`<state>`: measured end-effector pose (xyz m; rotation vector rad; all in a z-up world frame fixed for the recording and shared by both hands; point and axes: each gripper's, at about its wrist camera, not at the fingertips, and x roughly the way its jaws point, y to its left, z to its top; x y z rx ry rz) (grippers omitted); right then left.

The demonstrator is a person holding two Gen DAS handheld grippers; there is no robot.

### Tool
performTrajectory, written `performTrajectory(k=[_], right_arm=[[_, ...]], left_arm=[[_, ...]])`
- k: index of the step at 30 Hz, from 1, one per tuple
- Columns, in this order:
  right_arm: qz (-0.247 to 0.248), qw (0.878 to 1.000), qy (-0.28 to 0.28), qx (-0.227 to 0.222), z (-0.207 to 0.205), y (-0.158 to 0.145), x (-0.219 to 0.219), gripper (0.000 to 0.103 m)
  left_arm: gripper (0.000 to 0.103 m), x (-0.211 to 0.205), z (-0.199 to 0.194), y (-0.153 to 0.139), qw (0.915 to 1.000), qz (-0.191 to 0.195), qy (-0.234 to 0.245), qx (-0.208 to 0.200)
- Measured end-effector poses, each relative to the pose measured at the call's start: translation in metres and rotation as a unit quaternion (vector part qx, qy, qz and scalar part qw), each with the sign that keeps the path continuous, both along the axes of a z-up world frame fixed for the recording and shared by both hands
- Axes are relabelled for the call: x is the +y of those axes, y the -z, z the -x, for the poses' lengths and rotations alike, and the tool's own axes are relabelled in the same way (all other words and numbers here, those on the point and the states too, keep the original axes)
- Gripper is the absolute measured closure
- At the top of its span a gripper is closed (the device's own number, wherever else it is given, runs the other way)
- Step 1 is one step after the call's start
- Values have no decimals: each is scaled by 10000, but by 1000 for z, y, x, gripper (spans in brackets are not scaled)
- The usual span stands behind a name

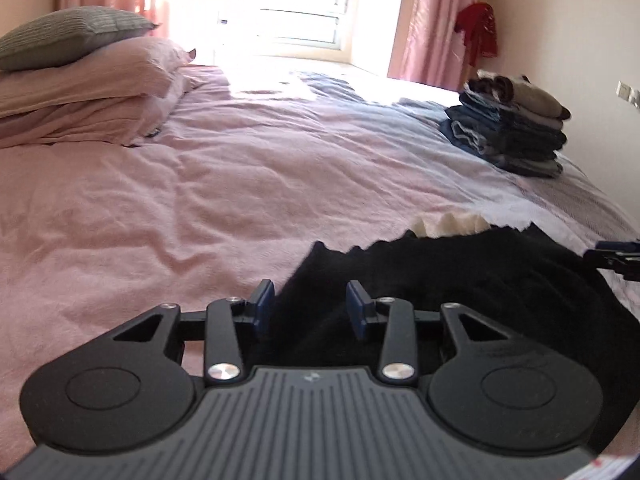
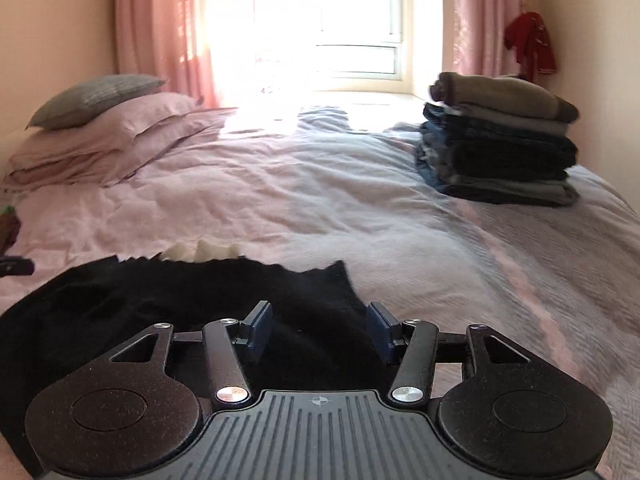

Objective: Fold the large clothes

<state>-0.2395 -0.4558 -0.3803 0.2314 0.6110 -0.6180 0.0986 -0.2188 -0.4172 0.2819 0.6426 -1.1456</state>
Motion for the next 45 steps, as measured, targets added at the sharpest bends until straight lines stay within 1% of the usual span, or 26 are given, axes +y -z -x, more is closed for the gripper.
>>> performTrajectory(k=[2,3,4,5,6,7,8,9,10,11,13,14,16,17,19,20,22,24,26,27,28,31,33,37,45], right_arm=[[-137,9988,199,426,-13,26,-15,53],[-235,9983,258,475,-12,37,-23,54],[-388,9983,321,285,-5,39,-28,54],[-513,9975,461,153,3,34,-28,54],[-556,9968,565,83,10,27,-25,54],[-472,9965,691,40,18,17,-18,54],[-291,9964,797,-45,29,4,-8,54],[-178,9968,770,-152,38,-6,4,54],[-174,9975,645,-247,47,-17,19,54],[-246,9979,524,-282,55,-24,33,54],[-381,9985,309,-235,67,-28,65,54],[-427,9987,216,-146,71,-25,79,54],[-472,9985,201,209,72,-12,101,54],[-462,9977,235,430,69,-2,107,54],[-572,9935,353,922,63,24,108,53],[-598,9931,360,942,63,31,107,53],[-663,9924,487,910,64,25,108,53],[-724,9925,574,798,69,9,113,53],[-706,9943,567,564,78,-5,122,50],[-706,9945,577,519,82,-11,128,44],[-698,9947,578,478,85,-15,132,42],[-774,9943,549,487,90,-20,146,41],[-878,9933,553,507,93,-22,155,40],[-1066,9919,502,483,102,-25,173,40],[-963,9934,485,400,111,-30,190,40]], left_arm=[[68,-18,-3,27,9990,-431,-112,-9],[68,-20,-7,40,9985,-519,-169,79],[68,-17,-11,45,9986,-404,-232,232],[71,-10,-14,43,9983,-296,-349,372],[73,-3,-14,38,9979,-213,-453,411],[73,5,-11,31,9979,-141,-530,337],[77,15,-7,24,9979,-65,-594,250],[77,25,-2,15,9977,12,-640,222],[77,35,5,7,9978,57,-610,256],[77,44,12,1,9978,82,-600,267],[76,64,37,-9,9981,54,-597,151],[76,72,49,-10,9982,-6,-587,122],[72,84,71,-5,9981,-221,-557,126],[67,86,79,1,9976,-387,-557,140],[66,85,90,17,9955,-700,-641,56],[66,85,94,21,9947,-785,-665,-20],[66,86,101,18,9930,-914,-739,-139],[61,91,107,7,9922,-921,-839,-83],[57,97,114,-3,9917,-931,-892,-15],[54,100,119,-8,9909,-977,-927,11],[53,103,124,-10,9900,-1027,-964,33],[49,115,142,-17,9890,-1121,-958,78],[42,122,152,-18,9883,-1201,-931,119],[42,137,167,-20,9869,-1304,-939,121],[41,155,178,-30,9875,-1237,-974,33]])
